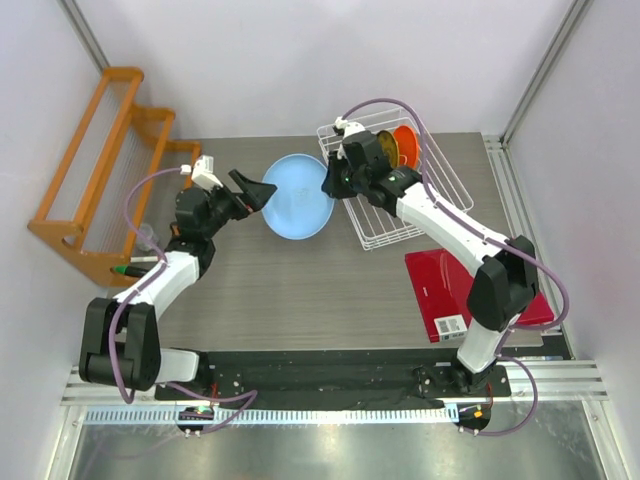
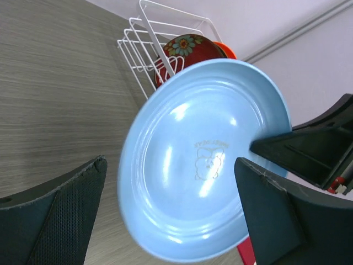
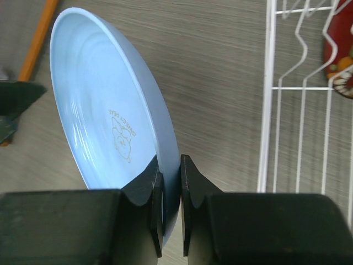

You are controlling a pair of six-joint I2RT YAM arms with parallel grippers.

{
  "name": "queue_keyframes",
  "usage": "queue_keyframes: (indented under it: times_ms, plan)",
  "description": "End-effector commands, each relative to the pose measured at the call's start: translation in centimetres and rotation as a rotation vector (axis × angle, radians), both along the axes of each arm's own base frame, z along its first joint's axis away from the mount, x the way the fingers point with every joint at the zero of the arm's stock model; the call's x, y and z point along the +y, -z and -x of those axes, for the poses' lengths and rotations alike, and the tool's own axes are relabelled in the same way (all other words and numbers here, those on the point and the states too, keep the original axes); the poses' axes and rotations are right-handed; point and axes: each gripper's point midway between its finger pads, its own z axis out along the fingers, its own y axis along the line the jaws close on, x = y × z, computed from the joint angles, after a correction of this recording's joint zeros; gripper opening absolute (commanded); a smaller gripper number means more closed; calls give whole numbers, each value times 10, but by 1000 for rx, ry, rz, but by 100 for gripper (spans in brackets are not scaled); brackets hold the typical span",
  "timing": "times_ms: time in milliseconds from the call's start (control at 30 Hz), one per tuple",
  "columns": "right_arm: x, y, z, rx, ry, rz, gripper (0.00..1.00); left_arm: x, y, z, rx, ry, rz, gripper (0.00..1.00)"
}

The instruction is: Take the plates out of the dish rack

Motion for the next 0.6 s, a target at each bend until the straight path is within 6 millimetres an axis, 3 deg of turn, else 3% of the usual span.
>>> queue_keyframes:
  times_ms: [0,233,333,467,500,567]
  plan:
    - [22,-82,16,-131,-72,-258,1,-10,-13,2,-56,52,57,96]
    - [13,-85,24,-136,-55,-293,1,2,-3,4,-46,-14,0,96]
    - [11,-86,26,-124,-71,-316,1,1,-5,4,-59,-5,13,91]
    - [14,-83,29,-99,-88,-342,1,-4,-7,1,-70,10,55,59]
    - [15,-82,30,-90,-88,-350,1,-5,-8,1,-75,14,63,39]
    - [18,-80,33,-80,-112,-365,1,-8,-6,1,-77,34,72,16]
